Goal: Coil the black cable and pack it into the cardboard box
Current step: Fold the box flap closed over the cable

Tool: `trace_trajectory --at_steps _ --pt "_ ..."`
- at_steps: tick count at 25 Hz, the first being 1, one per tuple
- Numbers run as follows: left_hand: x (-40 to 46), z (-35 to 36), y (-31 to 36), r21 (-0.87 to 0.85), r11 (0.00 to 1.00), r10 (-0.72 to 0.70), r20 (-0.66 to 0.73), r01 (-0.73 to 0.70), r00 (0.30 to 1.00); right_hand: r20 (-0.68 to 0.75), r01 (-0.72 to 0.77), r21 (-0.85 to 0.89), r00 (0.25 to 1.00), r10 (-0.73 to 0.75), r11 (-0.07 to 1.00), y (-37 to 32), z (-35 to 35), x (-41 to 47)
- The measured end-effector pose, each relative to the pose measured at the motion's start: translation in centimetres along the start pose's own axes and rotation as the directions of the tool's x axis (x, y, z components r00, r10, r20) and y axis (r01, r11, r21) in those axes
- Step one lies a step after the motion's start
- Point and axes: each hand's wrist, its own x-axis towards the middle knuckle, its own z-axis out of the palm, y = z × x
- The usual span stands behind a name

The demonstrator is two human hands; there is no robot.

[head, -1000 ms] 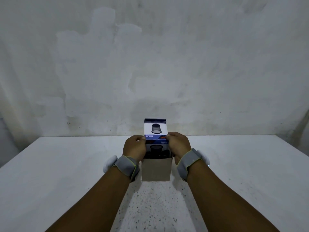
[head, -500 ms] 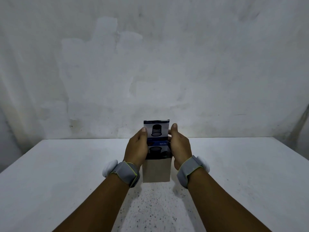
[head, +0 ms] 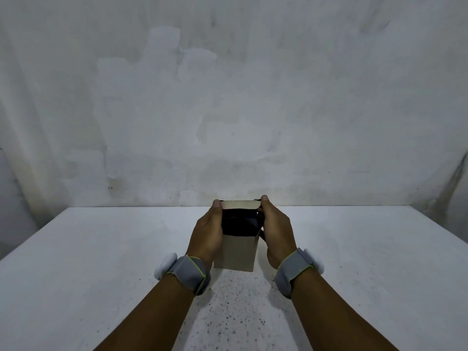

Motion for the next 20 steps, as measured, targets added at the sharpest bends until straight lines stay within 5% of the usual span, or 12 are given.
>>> trace_trajectory --at_steps 20 --pt "-1.8 -0.7 -2.8 0.155 0.958 0.239 0.028 -0.241 0.971 0.033 0.131 -0.187 0.991 -0.127 0.974 2.5 -0.4 -3.5"
